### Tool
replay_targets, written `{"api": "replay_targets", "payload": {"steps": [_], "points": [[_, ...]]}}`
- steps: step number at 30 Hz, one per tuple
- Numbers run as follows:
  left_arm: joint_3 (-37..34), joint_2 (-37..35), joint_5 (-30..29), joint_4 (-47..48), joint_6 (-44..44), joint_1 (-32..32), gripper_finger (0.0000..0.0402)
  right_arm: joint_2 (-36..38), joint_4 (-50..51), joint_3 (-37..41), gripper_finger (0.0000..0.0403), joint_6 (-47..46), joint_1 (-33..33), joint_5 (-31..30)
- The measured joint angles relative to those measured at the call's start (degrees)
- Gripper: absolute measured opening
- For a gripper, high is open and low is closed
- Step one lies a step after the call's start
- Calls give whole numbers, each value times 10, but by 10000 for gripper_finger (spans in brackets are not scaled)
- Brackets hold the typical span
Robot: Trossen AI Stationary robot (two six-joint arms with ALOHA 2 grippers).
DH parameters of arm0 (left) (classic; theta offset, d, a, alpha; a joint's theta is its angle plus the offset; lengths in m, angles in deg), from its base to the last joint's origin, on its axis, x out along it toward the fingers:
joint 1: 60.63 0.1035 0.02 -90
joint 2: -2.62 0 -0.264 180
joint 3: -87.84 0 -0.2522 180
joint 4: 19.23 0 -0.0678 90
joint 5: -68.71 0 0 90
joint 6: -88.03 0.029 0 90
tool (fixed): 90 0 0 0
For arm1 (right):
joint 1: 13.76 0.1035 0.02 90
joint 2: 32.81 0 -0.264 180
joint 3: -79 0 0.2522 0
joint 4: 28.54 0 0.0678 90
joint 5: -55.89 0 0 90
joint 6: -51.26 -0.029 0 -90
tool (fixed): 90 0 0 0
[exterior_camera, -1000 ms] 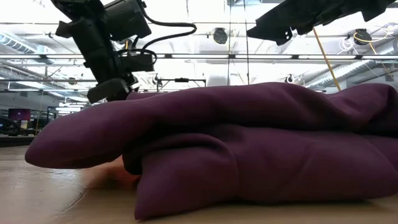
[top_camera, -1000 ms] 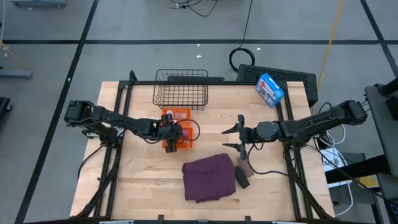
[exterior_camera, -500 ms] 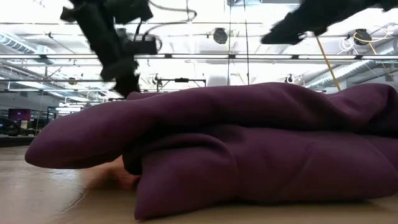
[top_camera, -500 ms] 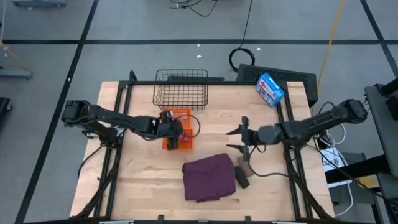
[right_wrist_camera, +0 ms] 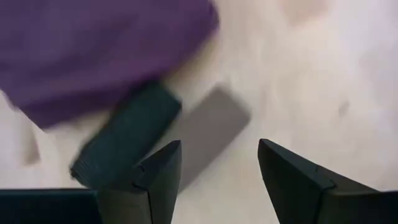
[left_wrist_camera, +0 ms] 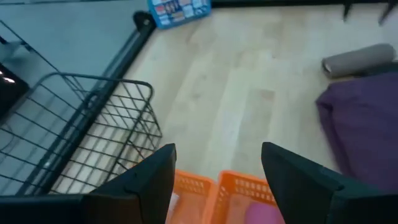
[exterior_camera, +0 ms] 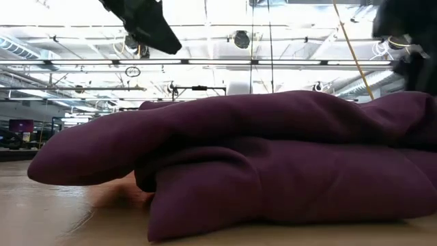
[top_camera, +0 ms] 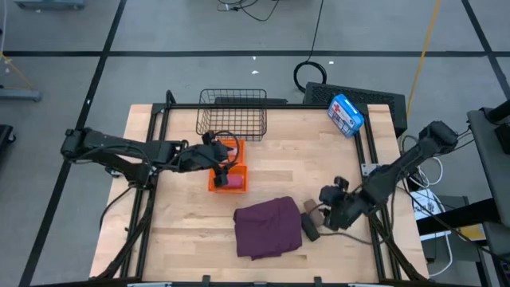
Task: Pick & place medical supplies in basket/bin
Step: Put the brown bandage into the bottom orange bin
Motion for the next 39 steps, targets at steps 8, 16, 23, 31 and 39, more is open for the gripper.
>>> {"api": "replay_targets", "payload": {"steps": [8, 16, 23, 31, 39], "points": [[0, 3, -9, -5, -28, 0, 246, -103, -116, 46, 200, -88, 28, 40], [0, 3, -9, -5, -58, -7, 246, -125, -173, 51, 216, -65, 28, 40], [0, 3, -9, -6, -90, -6, 246, -125, -174, 51, 213, -60, 28, 40], [0, 3, -9, -8, -94, -7, 246, -124, -211, 72, 140, -59, 28, 29], [0, 3, -8, -9, -111, -7, 246, -120, -270, 102, 72, 11, 21, 38]]}}
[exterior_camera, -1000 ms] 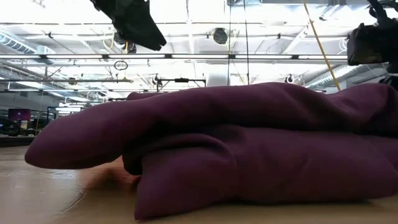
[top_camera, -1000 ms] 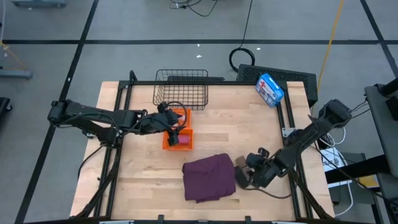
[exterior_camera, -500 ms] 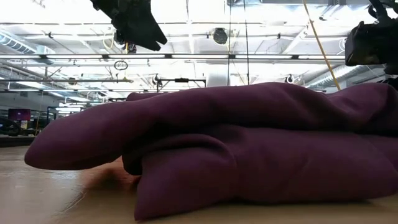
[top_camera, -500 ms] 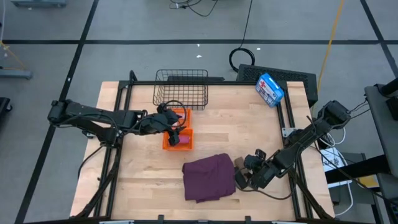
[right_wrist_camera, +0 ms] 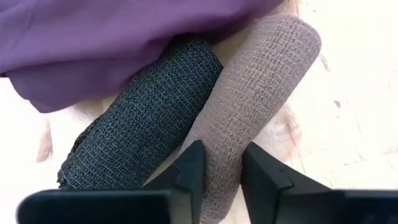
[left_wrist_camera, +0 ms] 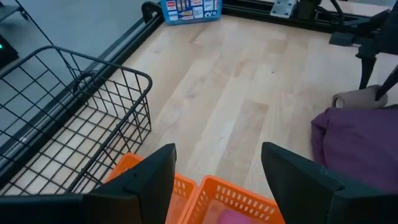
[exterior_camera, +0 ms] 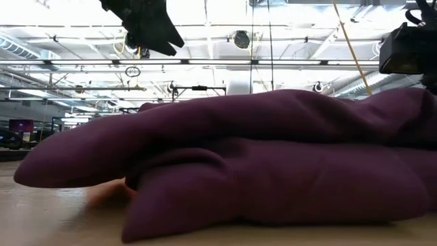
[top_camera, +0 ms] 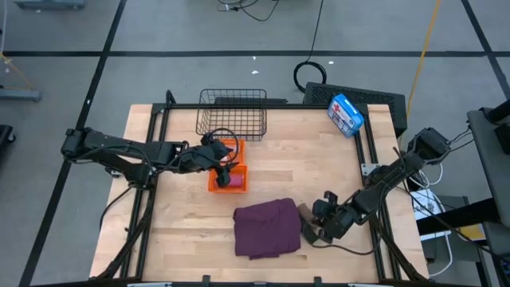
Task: Pick & place medical supplies in basket/bin
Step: Put the brown bandage into the bottom orange bin
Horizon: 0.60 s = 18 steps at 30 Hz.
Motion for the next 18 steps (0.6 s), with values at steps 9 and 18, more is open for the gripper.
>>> {"api": "replay_targets", "payload": {"steps": [9, 18], "points": [[0, 0, 54, -64, -66, 7, 246, 126, 99, 2, 37, 55, -19, -65], [0, 80, 152, -260, -23, -9, 246, 169, -49, 2, 37, 395, -31, -145]]}}
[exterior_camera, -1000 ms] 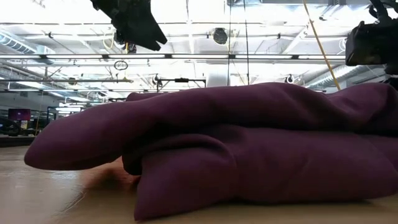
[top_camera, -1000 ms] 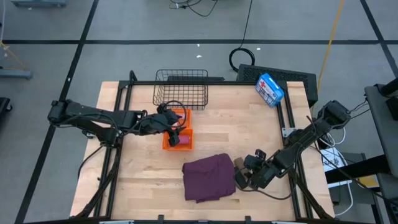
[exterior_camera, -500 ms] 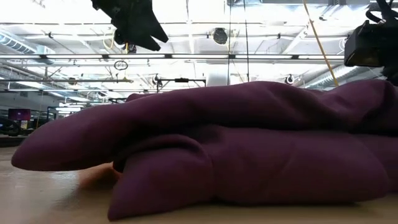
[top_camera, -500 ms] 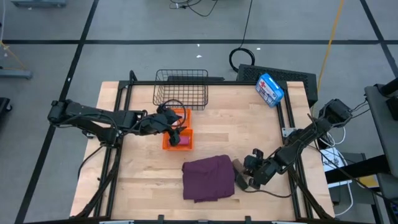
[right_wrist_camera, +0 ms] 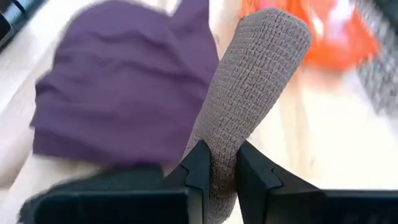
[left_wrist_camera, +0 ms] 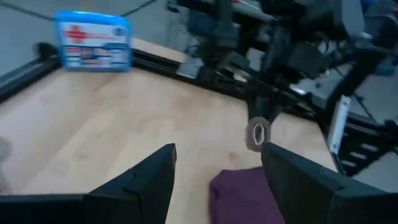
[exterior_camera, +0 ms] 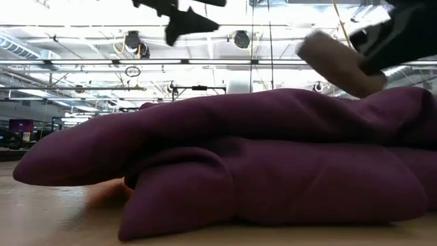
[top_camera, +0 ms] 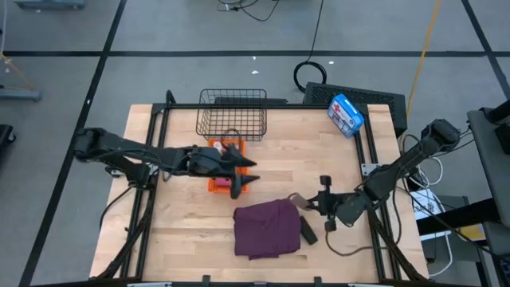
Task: Pick & place medical supplies in basket/bin
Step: Put the brown bandage into the bottom orange bin
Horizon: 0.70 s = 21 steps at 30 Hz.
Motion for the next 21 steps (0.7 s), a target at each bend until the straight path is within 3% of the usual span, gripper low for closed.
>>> {"api": "replay_targets", "payload": {"steps": [9, 17, 21], "points": [[0, 132, 86, -185, 17, -12, 246, -38, -121, 0, 37, 139, -56, 0], [0, 179, 88, -223, 16, -12, 246, -62, -187, -1, 37, 200, -105, 60], [0, 179, 88, -222, 16, -13, 246, -76, -202, -1, 37, 211, -126, 60]]}}
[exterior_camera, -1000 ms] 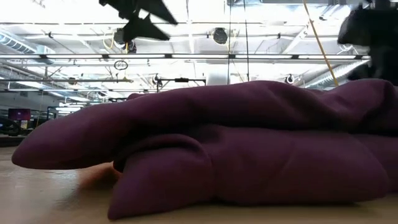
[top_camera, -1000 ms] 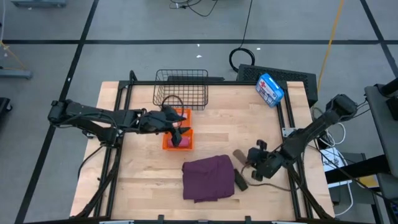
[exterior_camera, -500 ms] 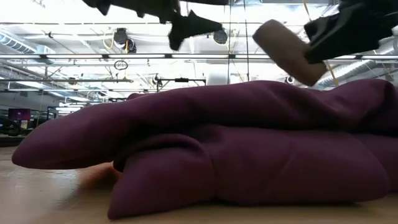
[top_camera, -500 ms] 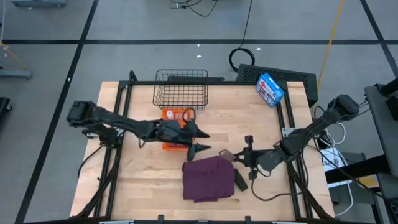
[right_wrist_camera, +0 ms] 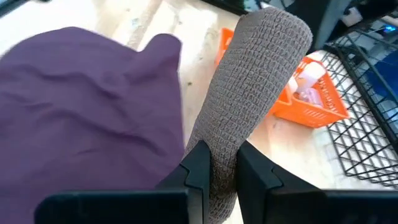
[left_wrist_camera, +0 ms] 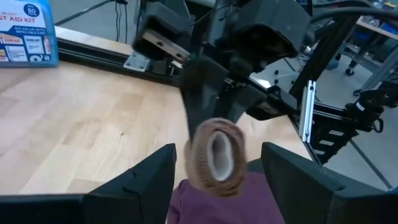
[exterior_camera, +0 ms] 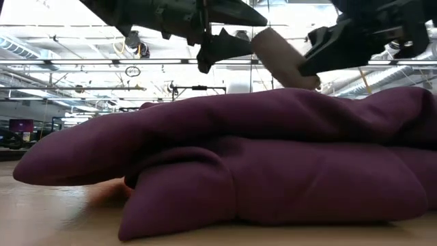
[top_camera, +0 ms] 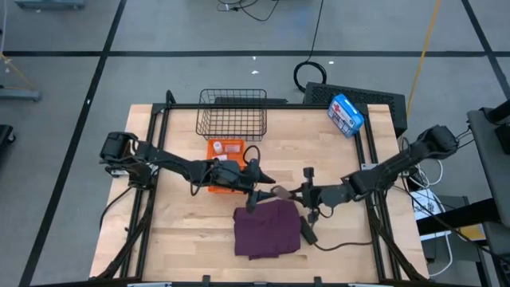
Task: Pick & place medical supplies in basket/bin
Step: Put the brown bandage into the bottom orange bin
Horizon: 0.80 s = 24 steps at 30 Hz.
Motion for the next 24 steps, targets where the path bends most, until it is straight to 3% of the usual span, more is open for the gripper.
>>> {"api": "replay_targets", "payload": {"steps": [7, 15, 19, 24], "points": [[0, 0, 1, 3, -1, 6, 246, -31, -71, 0, 37, 32, -34, 46], [0, 0, 0, 19, -18, 14, 233, -34, -81, 0, 37, 34, -40, 45], [1, 0, 5, 43, -35, 15, 175, -34, -76, 0, 37, 34, -37, 43], [1, -1, 4, 47, -34, 15, 69, -34, -76, 0, 37, 42, -39, 43]]}}
